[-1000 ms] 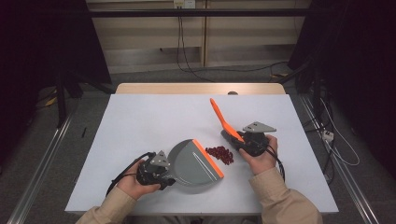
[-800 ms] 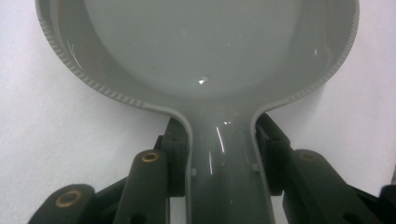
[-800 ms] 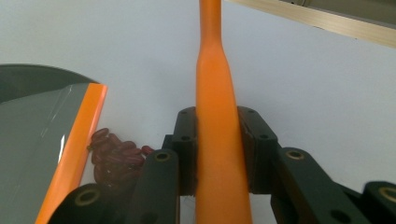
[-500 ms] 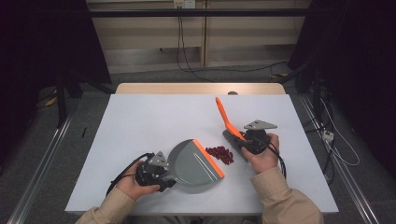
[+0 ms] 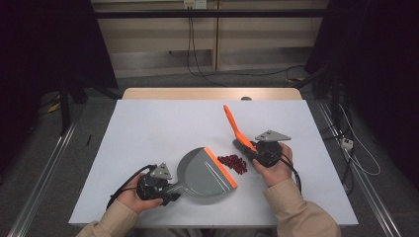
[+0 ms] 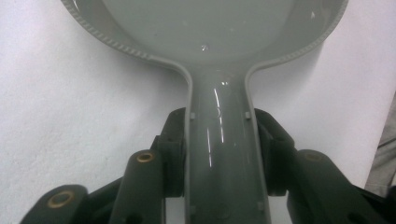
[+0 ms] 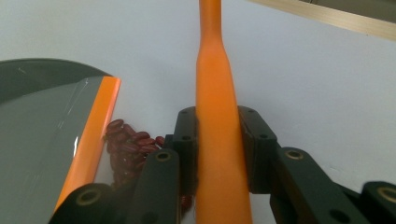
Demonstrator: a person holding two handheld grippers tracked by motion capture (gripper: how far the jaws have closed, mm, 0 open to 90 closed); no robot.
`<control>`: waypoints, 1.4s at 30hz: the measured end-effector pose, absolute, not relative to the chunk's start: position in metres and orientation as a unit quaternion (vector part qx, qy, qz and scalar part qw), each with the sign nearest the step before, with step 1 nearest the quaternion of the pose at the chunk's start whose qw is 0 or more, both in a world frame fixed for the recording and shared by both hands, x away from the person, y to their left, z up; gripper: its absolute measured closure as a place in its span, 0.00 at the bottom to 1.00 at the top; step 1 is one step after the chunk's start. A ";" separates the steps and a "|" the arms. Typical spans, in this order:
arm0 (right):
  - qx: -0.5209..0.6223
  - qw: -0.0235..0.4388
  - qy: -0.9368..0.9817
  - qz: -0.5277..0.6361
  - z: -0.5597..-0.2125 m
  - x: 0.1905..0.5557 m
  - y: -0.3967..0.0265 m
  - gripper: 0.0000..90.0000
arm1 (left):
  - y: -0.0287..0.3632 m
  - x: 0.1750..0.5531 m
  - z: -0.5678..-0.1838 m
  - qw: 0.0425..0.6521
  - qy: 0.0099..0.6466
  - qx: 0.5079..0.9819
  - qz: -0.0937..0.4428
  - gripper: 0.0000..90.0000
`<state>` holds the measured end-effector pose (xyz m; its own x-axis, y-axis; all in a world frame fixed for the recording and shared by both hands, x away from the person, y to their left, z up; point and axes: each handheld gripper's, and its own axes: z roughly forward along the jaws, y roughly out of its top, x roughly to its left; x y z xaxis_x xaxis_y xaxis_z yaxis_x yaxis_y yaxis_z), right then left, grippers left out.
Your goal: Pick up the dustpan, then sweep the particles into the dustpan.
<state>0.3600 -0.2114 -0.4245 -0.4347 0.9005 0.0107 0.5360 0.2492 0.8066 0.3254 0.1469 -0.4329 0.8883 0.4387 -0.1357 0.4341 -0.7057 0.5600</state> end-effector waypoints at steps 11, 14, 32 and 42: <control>0.471 0.244 0.753 0.390 -0.426 0.355 -0.207 0.79 | 0.145 0.327 -0.432 0.299 0.237 0.924 0.000 0.69; 0.471 0.243 0.751 0.394 -0.427 0.353 -0.207 0.79 | 0.145 0.328 -0.431 0.296 0.229 0.927 0.000 0.69; 0.468 0.241 0.749 0.402 -0.429 0.347 -0.202 0.79 | 0.140 0.331 -0.432 0.294 0.228 0.928 -0.010 0.69; 0.463 0.241 0.751 0.404 -0.429 0.344 -0.199 0.79 | 0.136 0.332 -0.432 0.295 0.234 0.926 -0.015 0.69</control>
